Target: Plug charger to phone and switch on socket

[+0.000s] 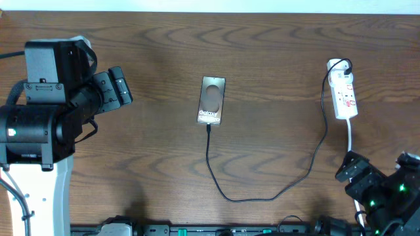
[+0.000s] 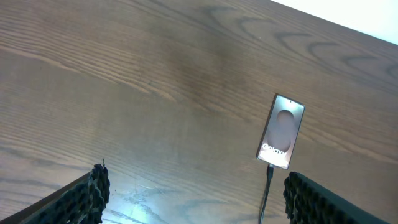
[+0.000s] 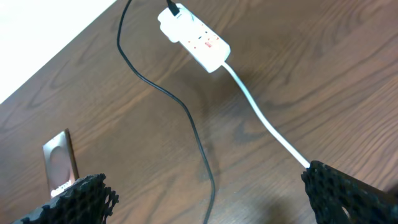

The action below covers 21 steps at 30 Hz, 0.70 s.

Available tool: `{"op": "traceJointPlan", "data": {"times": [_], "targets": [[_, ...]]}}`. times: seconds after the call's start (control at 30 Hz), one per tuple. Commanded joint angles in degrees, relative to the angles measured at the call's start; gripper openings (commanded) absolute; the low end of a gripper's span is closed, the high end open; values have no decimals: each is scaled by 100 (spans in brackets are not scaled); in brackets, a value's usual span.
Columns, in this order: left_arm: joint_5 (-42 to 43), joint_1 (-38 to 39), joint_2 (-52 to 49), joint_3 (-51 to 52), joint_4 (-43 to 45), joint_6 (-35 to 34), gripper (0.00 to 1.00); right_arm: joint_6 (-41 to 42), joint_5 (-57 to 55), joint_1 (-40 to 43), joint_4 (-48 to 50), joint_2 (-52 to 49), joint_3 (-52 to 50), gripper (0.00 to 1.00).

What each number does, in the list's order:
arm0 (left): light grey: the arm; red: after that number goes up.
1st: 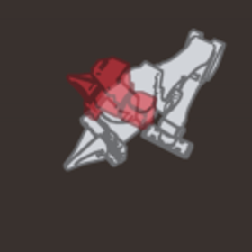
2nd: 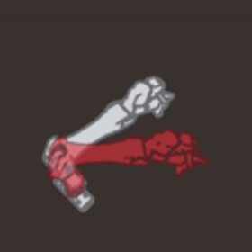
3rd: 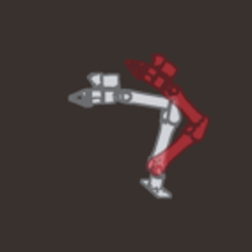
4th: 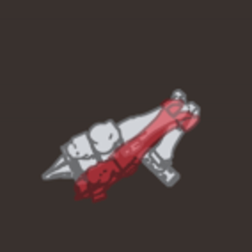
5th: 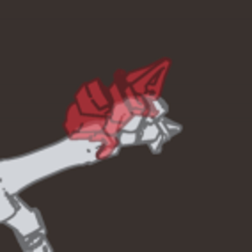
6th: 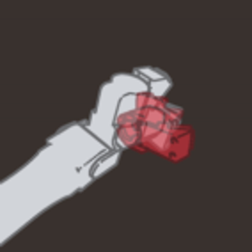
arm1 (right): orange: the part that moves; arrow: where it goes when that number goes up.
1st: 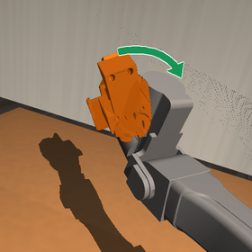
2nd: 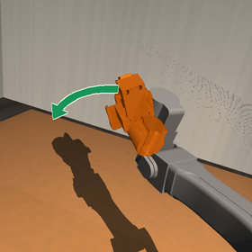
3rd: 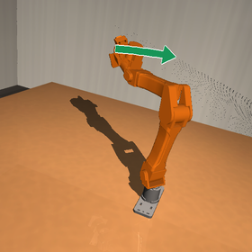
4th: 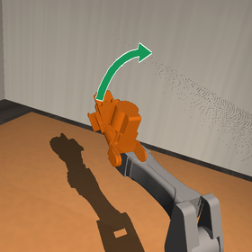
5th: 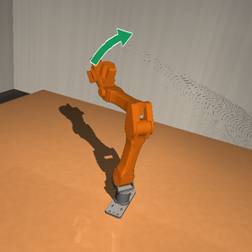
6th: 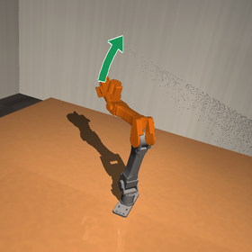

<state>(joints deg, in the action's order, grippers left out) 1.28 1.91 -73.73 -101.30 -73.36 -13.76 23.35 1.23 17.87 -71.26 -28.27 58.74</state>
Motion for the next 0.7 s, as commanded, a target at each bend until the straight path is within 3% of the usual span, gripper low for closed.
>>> {"op": "traceJointPlan", "data": {"times": [0.0, 0.17, 0.37, 0.67], "targets": [[-68, -24, -4, -4, -15, -50, 89, -173, -435, -236, 39, 216, -48, 99], [-68, -24, -4, -4, -15, -50, 89, -699, -317, -417, 675, 656, -378, 99], [-68, -24, -4, -4, -15, -50, 89, -1388, 229, -955, 2057, 1572, -1681, 99], [-68, -24, -4, -4, -15, -50, 89, -1493, 542, -1134, 3775, 2505, -3379, 99]]}}
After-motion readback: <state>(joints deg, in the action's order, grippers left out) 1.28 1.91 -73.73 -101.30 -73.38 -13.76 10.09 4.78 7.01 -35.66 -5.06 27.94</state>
